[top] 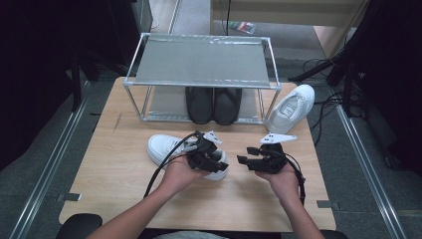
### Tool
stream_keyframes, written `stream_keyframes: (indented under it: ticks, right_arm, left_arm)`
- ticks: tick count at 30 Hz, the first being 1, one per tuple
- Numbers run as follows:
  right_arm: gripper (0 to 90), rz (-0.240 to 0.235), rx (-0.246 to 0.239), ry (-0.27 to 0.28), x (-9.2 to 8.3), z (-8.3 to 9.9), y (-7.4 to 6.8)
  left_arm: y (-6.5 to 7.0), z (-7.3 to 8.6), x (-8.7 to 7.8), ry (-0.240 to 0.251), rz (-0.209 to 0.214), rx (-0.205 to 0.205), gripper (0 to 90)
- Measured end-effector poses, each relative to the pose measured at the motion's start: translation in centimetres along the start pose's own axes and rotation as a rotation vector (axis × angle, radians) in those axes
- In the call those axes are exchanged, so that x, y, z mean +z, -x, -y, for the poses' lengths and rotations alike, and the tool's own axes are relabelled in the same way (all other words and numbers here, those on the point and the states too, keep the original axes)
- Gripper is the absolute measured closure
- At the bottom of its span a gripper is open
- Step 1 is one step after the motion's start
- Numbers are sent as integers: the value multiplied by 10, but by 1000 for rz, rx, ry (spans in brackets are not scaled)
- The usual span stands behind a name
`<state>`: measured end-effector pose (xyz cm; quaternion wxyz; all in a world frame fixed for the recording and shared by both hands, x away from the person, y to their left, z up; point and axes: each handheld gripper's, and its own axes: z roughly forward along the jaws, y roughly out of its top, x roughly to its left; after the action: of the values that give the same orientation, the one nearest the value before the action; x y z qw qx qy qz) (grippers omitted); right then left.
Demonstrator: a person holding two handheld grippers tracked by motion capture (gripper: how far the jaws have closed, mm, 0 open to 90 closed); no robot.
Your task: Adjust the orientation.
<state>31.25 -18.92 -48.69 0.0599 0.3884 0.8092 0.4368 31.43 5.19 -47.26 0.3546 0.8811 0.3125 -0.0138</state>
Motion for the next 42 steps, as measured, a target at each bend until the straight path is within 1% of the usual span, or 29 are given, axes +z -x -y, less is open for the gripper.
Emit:
stream_keyframes:
  ticks: [4, 6, 8, 10, 12, 14, 17, 19, 21, 23, 24, 25, 28, 34, 38, 42]
  right_arm:
    - [456, 2, 5, 1, -3, 2, 0]
    - [455, 5, 4, 2, -3, 3, 0]
    - [455, 7, 6, 0, -3, 3, 0]
    - [454, 6, 5, -1, -3, 4, -1]
    - [455, 6, -2, -2, -2, 3, -1]
    - [454, 2, -3, -3, -1, 3, -2]
    - [453, -1, -7, -10, 0, 2, -3]
    - [453, -3, -11, -12, 2, 1, -4]
    - [453, -5, -16, -12, 4, 0, -4]
    - [453, -10, -23, -18, 7, -2, -4]
    - [453, -13, -24, -20, 8, -3, -5]
    - [453, -16, -28, -22, 10, -4, -5]
    - [453, -24, -34, -27, 14, -7, -6]
    - [454, -37, -47, -31, 23, -14, -6]
    - [454, -47, -55, -35, 28, -18, -7]
    - [456, -46, -70, -38, 33, -22, -6]
  left_arm:
    - [-3, -2, -13, 22, 6, 8, 533]
    - [-5, -2, -20, 51, 2, 2, 516]
    - [-8, -4, -28, 67, 9, -7, 493]
    - [-10, -3, -35, 80, 3, -8, 473]
    - [-12, -2, -42, 86, 2, -12, 458]
    - [-12, 1, -47, 76, 3, -13, 443]
    - [-11, 6, -57, 83, 13, 5, 424]
    - [-10, 9, -64, 98, 5, 13, 415]
    - [-12, 13, -70, 100, -15, 19, 414]
    - [-15, 18, -73, 101, -29, 1, 414]
    - [-16, 20, -74, 102, -30, -14, 416]
    - [-18, 22, -75, 103, -32, -19, 418]
    - [-20, 28, -79, 99, -47, -25, 422]
    - [-25, 40, -89, 125, -67, -61, 423]
    - [-30, 48, -94, 127, -98, -81, 423]
    - [-33, 57, -98, 133, -117, -87, 423]
